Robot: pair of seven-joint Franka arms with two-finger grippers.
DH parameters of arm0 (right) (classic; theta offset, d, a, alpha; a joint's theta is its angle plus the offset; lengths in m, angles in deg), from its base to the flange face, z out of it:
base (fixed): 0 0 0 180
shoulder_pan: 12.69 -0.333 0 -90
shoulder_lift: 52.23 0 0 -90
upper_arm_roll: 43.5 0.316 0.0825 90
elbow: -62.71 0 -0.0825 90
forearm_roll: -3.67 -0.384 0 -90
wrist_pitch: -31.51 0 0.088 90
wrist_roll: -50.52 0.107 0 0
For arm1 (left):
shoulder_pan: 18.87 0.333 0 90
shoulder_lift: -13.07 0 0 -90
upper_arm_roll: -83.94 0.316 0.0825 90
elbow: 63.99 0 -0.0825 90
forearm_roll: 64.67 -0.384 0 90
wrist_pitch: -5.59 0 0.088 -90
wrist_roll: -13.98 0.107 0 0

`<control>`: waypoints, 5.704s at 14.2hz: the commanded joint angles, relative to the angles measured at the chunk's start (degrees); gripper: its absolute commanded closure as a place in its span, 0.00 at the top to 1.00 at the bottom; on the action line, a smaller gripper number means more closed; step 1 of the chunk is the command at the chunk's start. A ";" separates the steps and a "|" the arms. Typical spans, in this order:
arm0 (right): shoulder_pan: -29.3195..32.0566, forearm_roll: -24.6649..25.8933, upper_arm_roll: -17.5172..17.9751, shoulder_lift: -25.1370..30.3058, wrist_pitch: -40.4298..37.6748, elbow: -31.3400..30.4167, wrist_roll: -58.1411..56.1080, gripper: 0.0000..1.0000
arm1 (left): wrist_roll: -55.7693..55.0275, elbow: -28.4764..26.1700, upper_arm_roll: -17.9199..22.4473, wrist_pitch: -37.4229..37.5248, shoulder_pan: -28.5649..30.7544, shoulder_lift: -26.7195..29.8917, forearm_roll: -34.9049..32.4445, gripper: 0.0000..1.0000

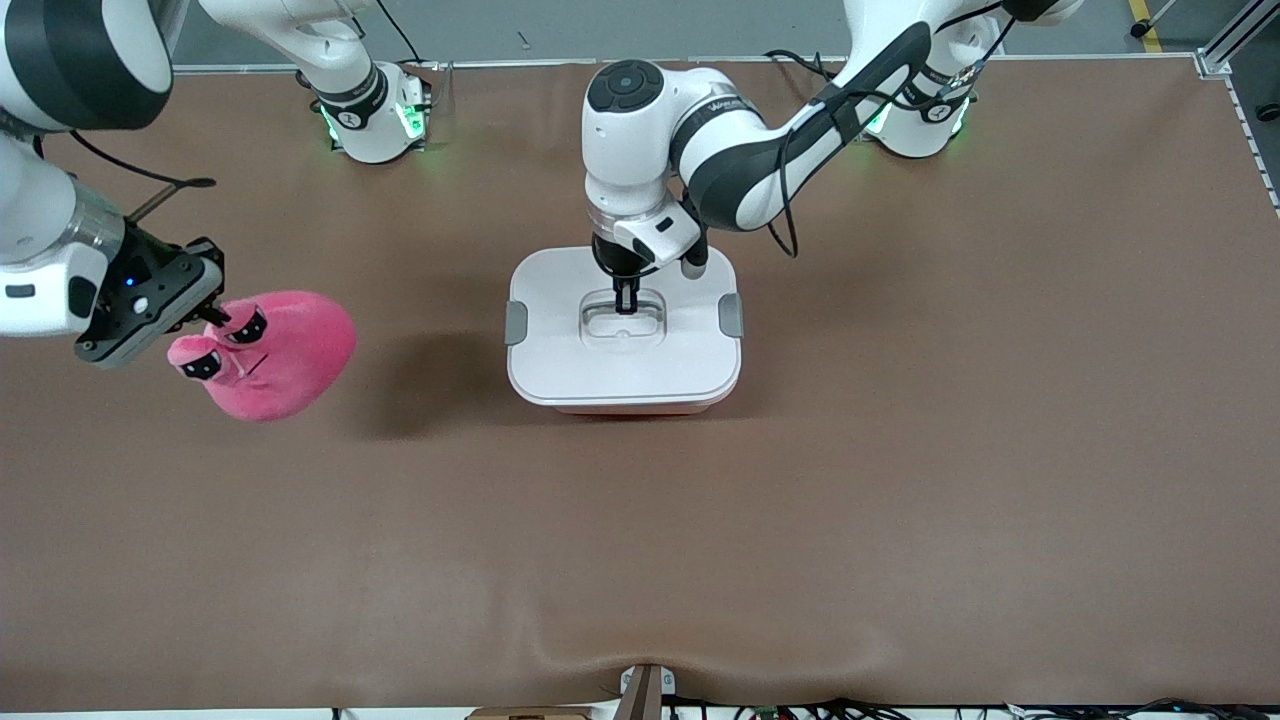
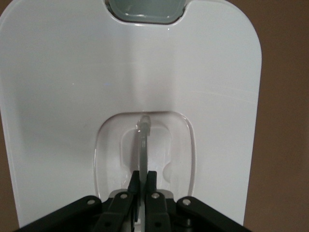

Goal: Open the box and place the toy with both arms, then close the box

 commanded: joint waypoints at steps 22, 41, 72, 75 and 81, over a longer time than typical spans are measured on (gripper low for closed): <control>-27.15 -0.72 1.85 -5.50 17.06 -0.18 -24.62 0.00 | 59.50 1.22 -0.86 16.08 29.47 7.93 14.55 0.00; -31.56 0.07 1.76 -5.85 17.32 -4.58 -25.68 0.00 | 92.13 0.95 -0.86 25.66 43.01 12.50 17.18 0.00; -12.78 -0.36 1.23 -0.23 6.00 -2.56 -3.98 1.00 | 61.74 1.04 -8.50 23.92 36.00 11.97 16.92 0.00; -2.85 -0.36 1.32 2.14 2.57 -2.73 -3.71 1.00 | 54.45 1.04 -8.50 21.37 33.62 11.89 16.83 0.00; 5.87 -0.19 0.88 7.41 2.91 -4.23 10.07 1.00 | 38.90 0.69 -8.42 15.57 26.86 10.48 16.22 0.00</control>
